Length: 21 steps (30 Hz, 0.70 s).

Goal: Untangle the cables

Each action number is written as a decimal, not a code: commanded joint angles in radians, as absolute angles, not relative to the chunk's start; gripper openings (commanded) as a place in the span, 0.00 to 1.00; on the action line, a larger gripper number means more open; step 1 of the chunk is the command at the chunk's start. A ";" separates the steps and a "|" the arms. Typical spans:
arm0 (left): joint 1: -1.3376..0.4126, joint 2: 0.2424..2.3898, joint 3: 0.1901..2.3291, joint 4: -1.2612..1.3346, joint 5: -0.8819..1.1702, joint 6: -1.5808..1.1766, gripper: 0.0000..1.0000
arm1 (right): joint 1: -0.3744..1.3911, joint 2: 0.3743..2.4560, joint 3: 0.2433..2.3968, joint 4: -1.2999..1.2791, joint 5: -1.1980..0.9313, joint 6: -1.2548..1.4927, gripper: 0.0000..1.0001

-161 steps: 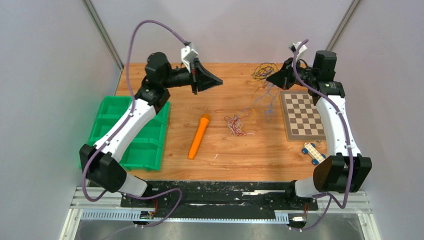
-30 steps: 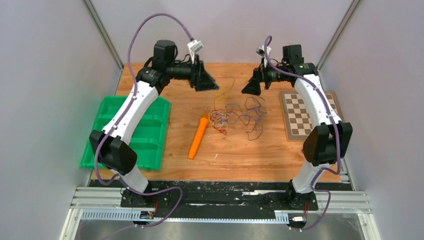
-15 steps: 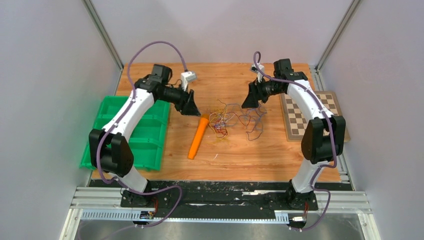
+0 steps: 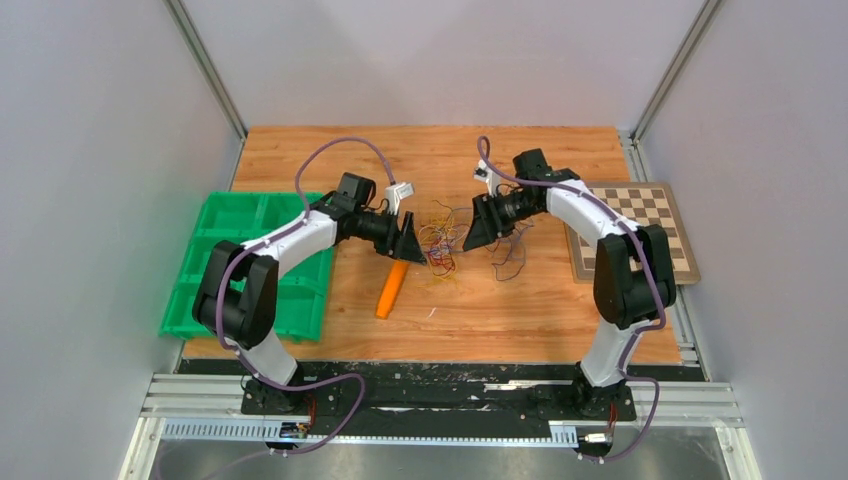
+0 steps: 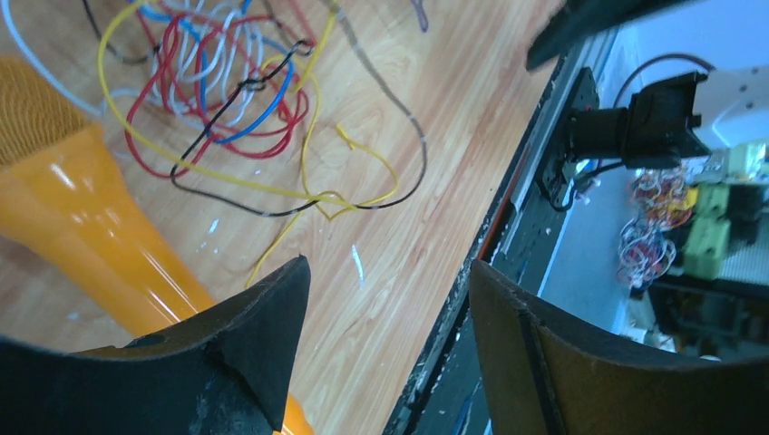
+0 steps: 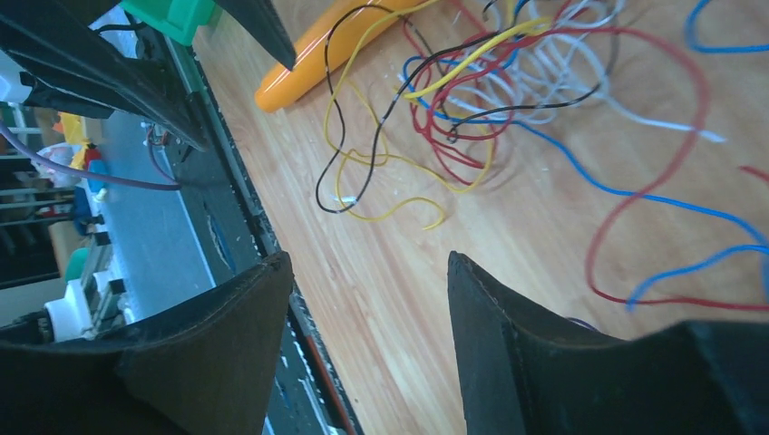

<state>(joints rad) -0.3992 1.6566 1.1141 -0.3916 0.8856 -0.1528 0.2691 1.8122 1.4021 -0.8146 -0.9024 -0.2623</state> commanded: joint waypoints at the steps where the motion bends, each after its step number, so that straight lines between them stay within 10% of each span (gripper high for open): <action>1: -0.402 1.590 0.998 -0.094 0.875 -0.401 0.73 | 0.328 1.778 1.333 -0.626 -0.899 -0.075 0.62; 9: -0.399 1.516 0.993 -0.133 0.828 -0.321 0.74 | 0.414 1.849 1.262 -0.489 -0.911 0.063 0.57; 16: -0.391 1.398 0.979 -0.137 0.820 -0.250 0.80 | 0.415 1.868 1.296 -0.427 -0.986 0.097 0.05; 21: -0.384 1.314 0.984 -0.181 0.837 -0.130 0.90 | 0.414 1.801 1.338 -0.420 -1.115 0.102 0.00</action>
<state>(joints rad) -0.3901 1.3903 0.9657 -0.1749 0.8272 -0.2554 0.4156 1.8759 1.2766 -0.4877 -0.9775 0.0822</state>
